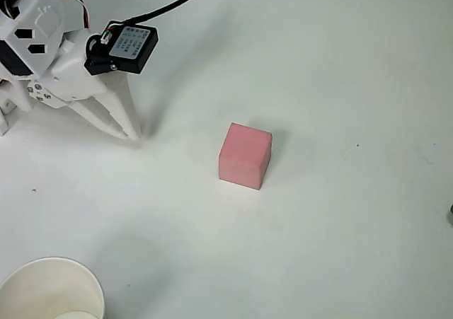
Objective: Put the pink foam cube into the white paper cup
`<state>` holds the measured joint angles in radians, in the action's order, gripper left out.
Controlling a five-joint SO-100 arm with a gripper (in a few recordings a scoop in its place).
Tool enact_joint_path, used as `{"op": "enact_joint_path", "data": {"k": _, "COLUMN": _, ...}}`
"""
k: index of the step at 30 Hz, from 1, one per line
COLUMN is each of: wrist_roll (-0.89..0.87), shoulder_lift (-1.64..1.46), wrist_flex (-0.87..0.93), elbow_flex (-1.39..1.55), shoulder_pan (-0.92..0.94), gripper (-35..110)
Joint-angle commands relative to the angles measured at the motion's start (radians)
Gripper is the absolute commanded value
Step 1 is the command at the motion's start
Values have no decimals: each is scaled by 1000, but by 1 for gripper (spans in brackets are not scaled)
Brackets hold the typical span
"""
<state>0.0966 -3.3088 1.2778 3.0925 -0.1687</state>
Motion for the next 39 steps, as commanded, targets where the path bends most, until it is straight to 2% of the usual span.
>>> {"op": "enact_joint_path", "data": {"k": 1, "wrist_roll": -115, "shoulder_lift": -9, "wrist_flex": -31, "elbow_flex": -57, "shoulder_pan": 80, "gripper": 0}}
{"op": "enact_joint_path", "data": {"k": 5, "wrist_roll": -101, "shoulder_lift": -9, "wrist_flex": -89, "elbow_flex": -32, "shoulder_pan": 77, "gripper": 0}}
{"op": "enact_joint_path", "data": {"k": 14, "wrist_roll": -48, "shoulder_lift": -9, "wrist_flex": -89, "elbow_flex": -89, "shoulder_pan": 74, "gripper": 0}}
{"op": "enact_joint_path", "data": {"k": 20, "wrist_roll": -28, "shoulder_lift": -9, "wrist_flex": -72, "elbow_flex": -167, "shoulder_pan": 64, "gripper": 16}}
{"op": "enact_joint_path", "data": {"k": 27, "wrist_roll": -34, "shoulder_lift": 15, "wrist_flex": -77, "elbow_flex": -233, "shoulder_pan": 34, "gripper": 24}}
{"op": "enact_joint_path", "data": {"k": 30, "wrist_roll": -41, "shoulder_lift": 178, "wrist_flex": -77, "elbow_flex": -339, "shoulder_pan": 23, "gripper": 28}}
{"op": "enact_joint_path", "data": {"k": 35, "wrist_roll": 3, "shoulder_lift": 637, "wrist_flex": -77, "elbow_flex": -655, "shoulder_pan": -3, "gripper": 31}}
{"op": "enact_joint_path", "data": {"k": 39, "wrist_roll": 31, "shoulder_lift": 851, "wrist_flex": -77, "elbow_flex": -850, "shoulder_pan": -14, "gripper": 31}}
